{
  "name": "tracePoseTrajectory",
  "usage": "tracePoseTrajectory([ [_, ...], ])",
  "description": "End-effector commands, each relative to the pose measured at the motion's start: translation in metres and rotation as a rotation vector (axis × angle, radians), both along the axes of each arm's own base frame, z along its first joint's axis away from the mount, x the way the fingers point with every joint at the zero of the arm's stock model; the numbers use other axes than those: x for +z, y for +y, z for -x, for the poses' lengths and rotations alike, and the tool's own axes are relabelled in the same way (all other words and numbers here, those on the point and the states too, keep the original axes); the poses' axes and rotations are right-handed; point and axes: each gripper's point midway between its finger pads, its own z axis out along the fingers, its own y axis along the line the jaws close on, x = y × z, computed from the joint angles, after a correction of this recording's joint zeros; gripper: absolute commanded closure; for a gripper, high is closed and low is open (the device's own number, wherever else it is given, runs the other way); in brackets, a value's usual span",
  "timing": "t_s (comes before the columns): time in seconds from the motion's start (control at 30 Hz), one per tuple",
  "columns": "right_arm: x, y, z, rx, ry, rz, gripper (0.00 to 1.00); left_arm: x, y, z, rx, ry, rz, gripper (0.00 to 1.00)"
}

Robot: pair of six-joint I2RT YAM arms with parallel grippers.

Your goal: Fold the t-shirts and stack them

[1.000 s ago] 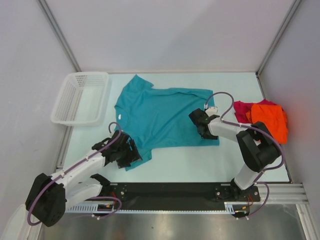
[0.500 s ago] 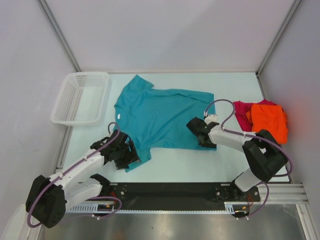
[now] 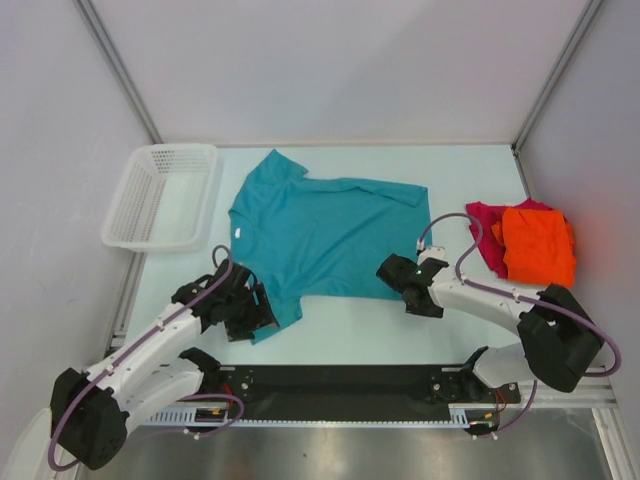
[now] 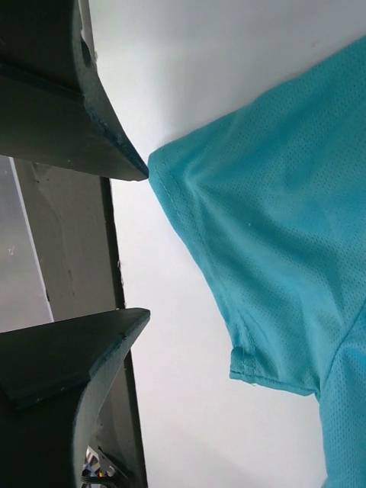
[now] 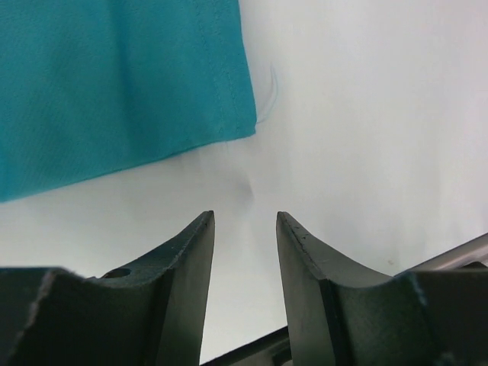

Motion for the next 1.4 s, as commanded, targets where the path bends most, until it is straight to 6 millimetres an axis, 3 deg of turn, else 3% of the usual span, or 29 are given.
tracePoseTrajectory([
  [0.0, 0.016, 0.006, -0.007, -0.023, -0.046, 0.011, 0.56, 0.023, -0.005, -0.018, -0.015, -0.067, 0.011, 0.27],
  [0.17, 0.016, 0.024, -0.022, 0.01, -0.058, 0.014, 0.56, 0.021, -0.012, -0.046, -0.011, -0.121, -0.005, 0.27],
  [0.37, 0.016, 0.043, -0.047, 0.053, -0.078, 0.044, 0.56, 0.001, -0.019, -0.068, -0.001, -0.099, -0.037, 0.27],
  [0.5, 0.014, 0.05, -0.058, 0.074, -0.08, 0.065, 0.56, -0.017, -0.017, -0.073, 0.004, -0.079, -0.07, 0.27],
  [0.8, 0.011, 0.045, -0.067, 0.077, -0.081, 0.079, 0.55, -0.047, -0.016, -0.053, -0.011, 0.021, -0.069, 0.27],
  [1.13, -0.006, 0.04, -0.076, 0.057, -0.062, 0.071, 0.55, -0.029, -0.008, -0.03, 0.017, 0.049, -0.042, 0.26],
  [1.37, -0.011, 0.035, -0.076, 0.044, -0.042, 0.072, 0.55, -0.022, 0.006, -0.033, 0.038, 0.05, -0.039, 0.26],
])
